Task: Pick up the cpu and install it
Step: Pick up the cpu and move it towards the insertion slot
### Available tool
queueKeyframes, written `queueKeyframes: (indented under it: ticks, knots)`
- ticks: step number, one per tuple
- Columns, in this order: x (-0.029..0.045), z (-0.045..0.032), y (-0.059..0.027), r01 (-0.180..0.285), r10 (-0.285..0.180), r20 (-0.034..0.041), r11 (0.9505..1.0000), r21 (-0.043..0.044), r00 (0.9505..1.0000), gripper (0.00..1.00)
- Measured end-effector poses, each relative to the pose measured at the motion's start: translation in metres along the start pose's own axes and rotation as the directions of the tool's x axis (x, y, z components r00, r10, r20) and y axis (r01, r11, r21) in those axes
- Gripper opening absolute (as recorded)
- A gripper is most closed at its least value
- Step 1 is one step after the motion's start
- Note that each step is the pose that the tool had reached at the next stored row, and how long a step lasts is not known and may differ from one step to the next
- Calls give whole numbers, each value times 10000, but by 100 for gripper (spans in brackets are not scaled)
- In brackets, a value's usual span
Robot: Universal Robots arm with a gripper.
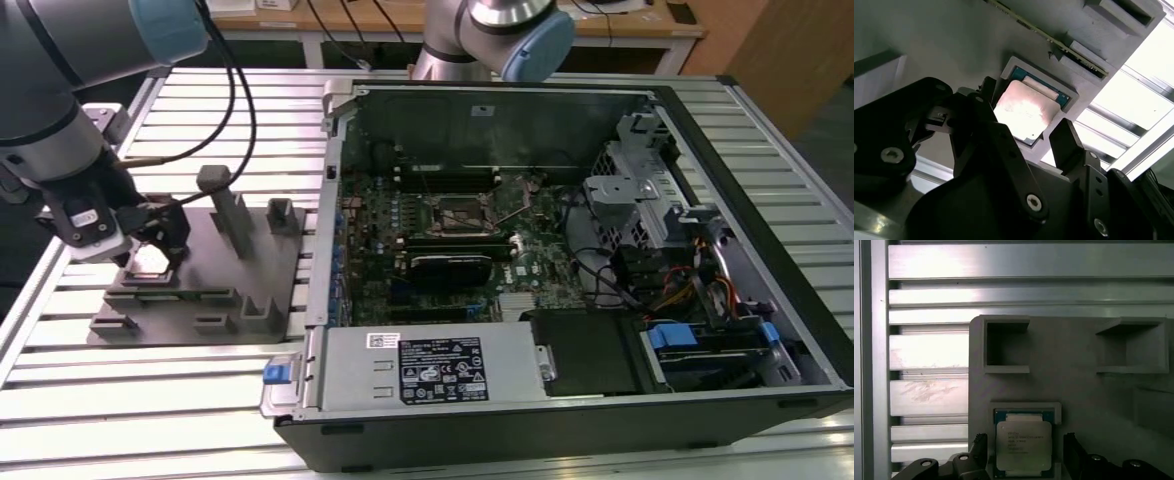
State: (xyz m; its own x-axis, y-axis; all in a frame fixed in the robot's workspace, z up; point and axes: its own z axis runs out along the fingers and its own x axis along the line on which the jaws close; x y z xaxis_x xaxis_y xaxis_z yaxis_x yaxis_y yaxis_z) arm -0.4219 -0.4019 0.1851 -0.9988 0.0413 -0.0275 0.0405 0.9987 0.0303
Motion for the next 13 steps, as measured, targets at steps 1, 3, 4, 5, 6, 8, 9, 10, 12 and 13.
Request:
queueKeyframes:
  ticks: [1,3,4,5,6,8,9,10,12,13]
  knots:
    - [0,7,2,42,-42,1,10000,-4,10000,71]
    - [1,17,5,212,-212,-6,9998,-12,9998,71]
    - [2,23,8,313,-313,-8,9995,-16,9995,71]
    - [2,28,12,397,-397,-12,9992,-18,9992,71]
    - [2,31,15,459,-459,-15,9989,-19,9989,71]
    - [2,33,15,484,-484,-15,9988,-20,9988,71]
    - [2,33,15,485,-485,-15,9988,-21,9988,71]
    - [2,33,15,485,-485,-14,9988,-21,9988,71]
    - [2,34,15,485,-485,-14,9988,-22,9988,71]
    - [2,34,15,486,-486,-14,9988,-21,9988,71]
